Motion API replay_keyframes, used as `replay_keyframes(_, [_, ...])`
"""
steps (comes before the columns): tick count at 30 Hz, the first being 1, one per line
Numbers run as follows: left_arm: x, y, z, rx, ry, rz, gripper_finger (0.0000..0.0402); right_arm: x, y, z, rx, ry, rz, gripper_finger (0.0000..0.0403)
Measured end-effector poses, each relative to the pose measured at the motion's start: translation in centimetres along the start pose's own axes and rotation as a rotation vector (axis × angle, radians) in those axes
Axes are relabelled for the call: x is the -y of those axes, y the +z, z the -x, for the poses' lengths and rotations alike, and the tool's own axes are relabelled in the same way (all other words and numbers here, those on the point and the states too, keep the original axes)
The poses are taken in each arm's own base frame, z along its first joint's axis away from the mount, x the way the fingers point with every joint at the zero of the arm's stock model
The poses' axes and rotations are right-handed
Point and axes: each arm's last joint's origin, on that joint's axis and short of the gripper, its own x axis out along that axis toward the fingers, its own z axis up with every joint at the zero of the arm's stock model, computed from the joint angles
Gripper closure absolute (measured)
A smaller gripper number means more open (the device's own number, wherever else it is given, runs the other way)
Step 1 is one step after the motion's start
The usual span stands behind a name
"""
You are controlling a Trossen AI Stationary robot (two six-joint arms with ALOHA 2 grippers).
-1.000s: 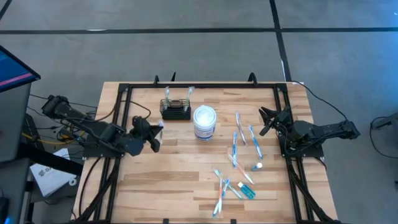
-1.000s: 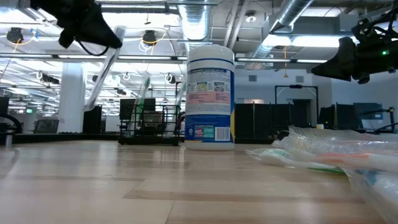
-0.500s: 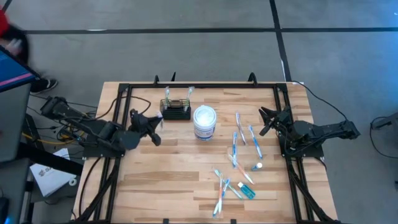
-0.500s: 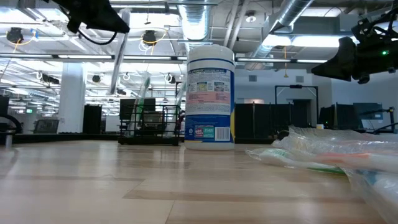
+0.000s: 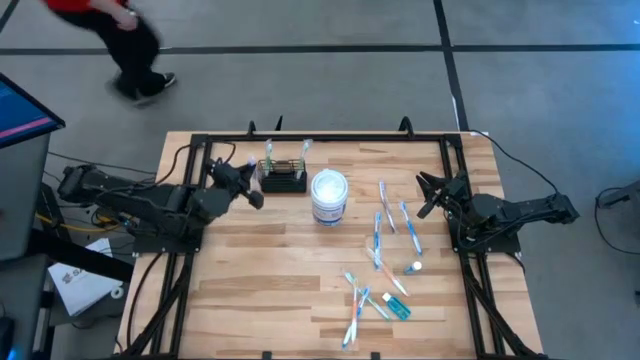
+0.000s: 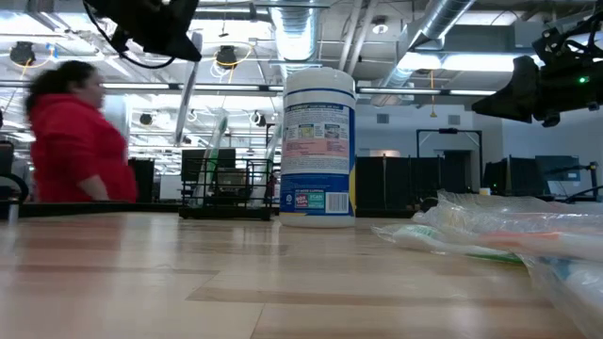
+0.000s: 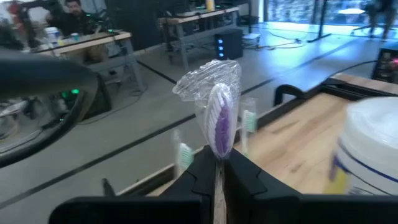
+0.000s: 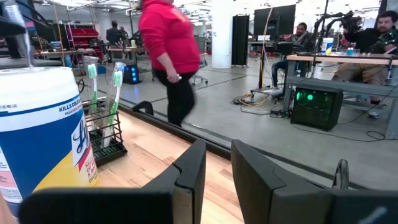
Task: Pick & Place toothbrushing station
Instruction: Put the bottom purple toothbrush into the mesh organizer
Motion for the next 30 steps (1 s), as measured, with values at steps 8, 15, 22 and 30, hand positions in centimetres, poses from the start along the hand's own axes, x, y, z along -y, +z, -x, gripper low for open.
replay_keyframes(8, [-0.6,1.1,-1.7,0.019,-0.016,0.01,0.0395,0.0,0.0,0.0,0.0,0.0,0.007,0.0334])
replay_keyframes(15, [-1.3,1.6,-3.2,0.031,-0.029,0.026,0.0394,0.0,0.0,0.0,0.0,0.0,0.008,0.0334])
replay_keyframes(22, [-2.0,-0.2,-5.0,0.126,-0.067,0.047,0.0394,0.0,0.0,0.0,0.0,0.0,0.008,0.0334])
replay_keyframes(30, [-2.9,-2.0,-5.8,0.142,-0.068,0.045,0.0394,0.0,0.0,0.0,0.0,0.0,0.009,0.0334])
